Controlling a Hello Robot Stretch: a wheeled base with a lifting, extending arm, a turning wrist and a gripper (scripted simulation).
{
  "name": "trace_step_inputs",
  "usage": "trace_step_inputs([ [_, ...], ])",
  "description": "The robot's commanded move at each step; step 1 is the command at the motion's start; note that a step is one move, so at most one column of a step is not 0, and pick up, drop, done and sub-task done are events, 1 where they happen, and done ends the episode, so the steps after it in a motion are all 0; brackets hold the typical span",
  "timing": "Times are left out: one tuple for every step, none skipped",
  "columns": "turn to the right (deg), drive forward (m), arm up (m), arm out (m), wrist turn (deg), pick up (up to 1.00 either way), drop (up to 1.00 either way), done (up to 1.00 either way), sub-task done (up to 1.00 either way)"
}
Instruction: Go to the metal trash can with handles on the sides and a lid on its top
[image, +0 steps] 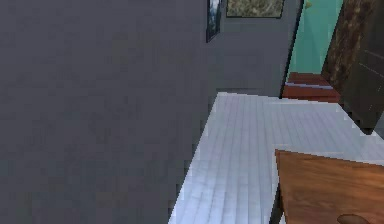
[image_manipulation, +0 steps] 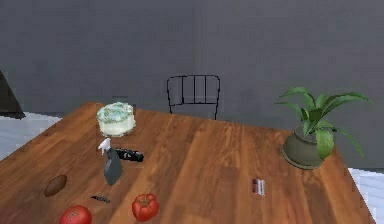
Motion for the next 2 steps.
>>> trace_step_inputs([
  [6.0, 0.0, 0.0, 0.0, 0.0, 0.0, 0.0, 0.0, 0.0],
  [0.0, 1.0, 0.0, 0.0, 0.0, 0.0, 0.0, 0.0, 0.0],
])
